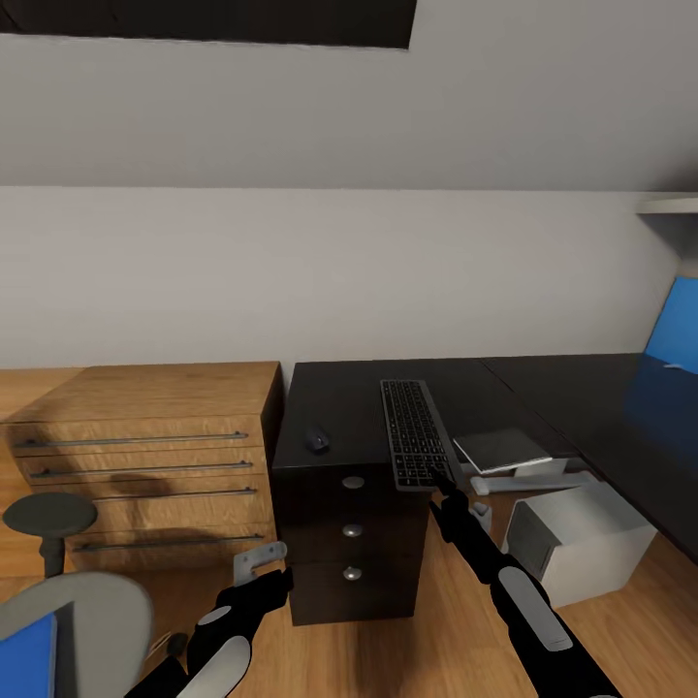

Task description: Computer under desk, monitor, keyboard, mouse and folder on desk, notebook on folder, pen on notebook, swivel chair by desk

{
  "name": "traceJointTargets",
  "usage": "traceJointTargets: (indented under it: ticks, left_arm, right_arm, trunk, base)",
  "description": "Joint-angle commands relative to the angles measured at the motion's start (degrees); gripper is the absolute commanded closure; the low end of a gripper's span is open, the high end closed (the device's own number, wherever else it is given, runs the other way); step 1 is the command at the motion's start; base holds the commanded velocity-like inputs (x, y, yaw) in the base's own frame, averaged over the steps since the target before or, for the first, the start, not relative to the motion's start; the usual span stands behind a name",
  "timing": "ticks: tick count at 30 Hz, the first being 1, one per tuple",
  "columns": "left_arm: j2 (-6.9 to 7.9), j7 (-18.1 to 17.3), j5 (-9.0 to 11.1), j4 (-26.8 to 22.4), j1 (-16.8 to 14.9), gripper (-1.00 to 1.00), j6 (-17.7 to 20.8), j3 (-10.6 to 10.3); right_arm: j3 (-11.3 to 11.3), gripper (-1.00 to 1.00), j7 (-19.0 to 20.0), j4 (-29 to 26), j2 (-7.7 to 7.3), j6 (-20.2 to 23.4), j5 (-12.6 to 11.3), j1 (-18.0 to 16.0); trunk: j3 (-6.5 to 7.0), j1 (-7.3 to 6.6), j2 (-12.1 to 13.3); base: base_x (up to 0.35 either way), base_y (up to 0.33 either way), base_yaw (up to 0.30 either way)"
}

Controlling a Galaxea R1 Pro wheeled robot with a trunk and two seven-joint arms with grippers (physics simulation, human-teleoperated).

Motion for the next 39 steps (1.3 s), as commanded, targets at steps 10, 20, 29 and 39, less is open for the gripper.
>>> traceJointTargets:
  ticks: [10, 20, 29, 39]
  left_arm:
    - [0.0, 0.4, 0.2, -0.1, -0.1, -1.0, 0.2, -0.1]
    - [-0.05, 0.4, 0.2, -0.1, -0.1, -1.0, 0.2, -0.3]
    - [-0.05, 0.4, 0.2, -0.1, -0.1, -1.0, 0.2, -0.4]
    - [-0.05, 0.4, 0.2, -0.1, -0.1, -1.0, 0.2, -0.4]
  right_arm:
    - [-2.3, -1.0, 0.0, 0.6, -0.07, 0.1, -0.5, 0.0]
    - [-3.9, -1.0, -0.9, 2.4, -0.14, 0.1, -0.5, -0.1]
    - [-3.9, -1.0, -1.0, 2.6, -0.15, 0.0, -0.5, -0.2]
    - [-3.9, -1.0, -1.1, 2.6, -0.15, 0.0, -0.4, -0.2]
  trunk:
    - [-0.06, -0.01, 0.0]
    - [-0.06, -0.01, 0.0]
    - [-0.06, -0.01, 0.0]
    - [-0.06, -0.01, 0.0]
  base:
    - [0.001, 0.0, 0.0]
    - [0.0, 0.0, 0.0]
    - [0.0, 0.0, 0.0]
    - [0.0, 0.0, 0.0]
